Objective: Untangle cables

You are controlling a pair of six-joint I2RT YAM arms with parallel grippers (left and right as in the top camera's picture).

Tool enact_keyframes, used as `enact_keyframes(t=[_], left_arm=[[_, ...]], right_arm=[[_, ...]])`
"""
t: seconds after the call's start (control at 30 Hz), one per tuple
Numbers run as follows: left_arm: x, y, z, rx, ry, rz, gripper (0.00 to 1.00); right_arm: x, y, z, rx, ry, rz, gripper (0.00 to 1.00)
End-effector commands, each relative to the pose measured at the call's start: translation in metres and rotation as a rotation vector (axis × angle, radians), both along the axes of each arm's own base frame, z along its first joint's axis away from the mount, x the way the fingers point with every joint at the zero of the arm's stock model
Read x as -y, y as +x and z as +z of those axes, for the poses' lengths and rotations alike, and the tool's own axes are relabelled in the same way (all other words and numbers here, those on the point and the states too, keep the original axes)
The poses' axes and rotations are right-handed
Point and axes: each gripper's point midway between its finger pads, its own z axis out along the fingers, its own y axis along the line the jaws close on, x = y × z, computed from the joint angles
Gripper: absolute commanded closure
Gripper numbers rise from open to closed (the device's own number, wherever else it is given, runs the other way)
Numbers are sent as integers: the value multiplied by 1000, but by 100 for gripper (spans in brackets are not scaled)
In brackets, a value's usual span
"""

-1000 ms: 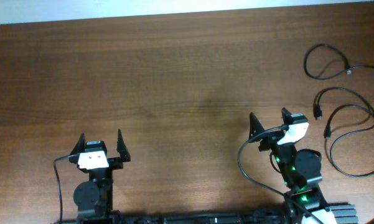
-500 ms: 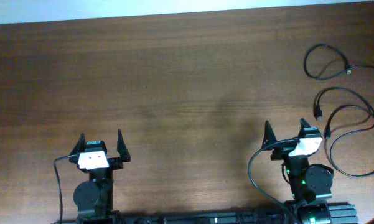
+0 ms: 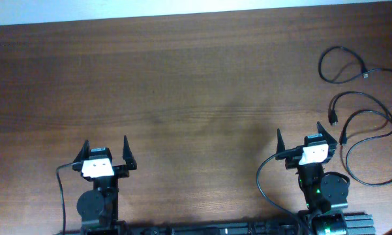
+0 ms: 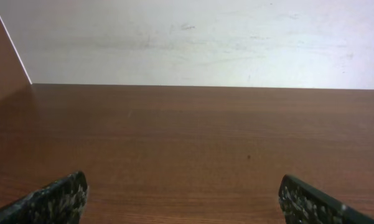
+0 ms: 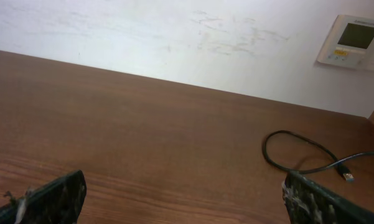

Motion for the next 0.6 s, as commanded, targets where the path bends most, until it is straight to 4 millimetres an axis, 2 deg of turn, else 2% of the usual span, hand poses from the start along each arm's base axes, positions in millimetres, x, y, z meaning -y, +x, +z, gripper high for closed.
enact_keyframes(t=[0.0,0.57], left_arm=[[0,0,-1,-2,-11,-3,2],[0,0,-1,-2,-11,-3,2]], right_arm=[[4,0,-2,-3,24,-18,1],[8,0,-2,-3,58,-40,1]])
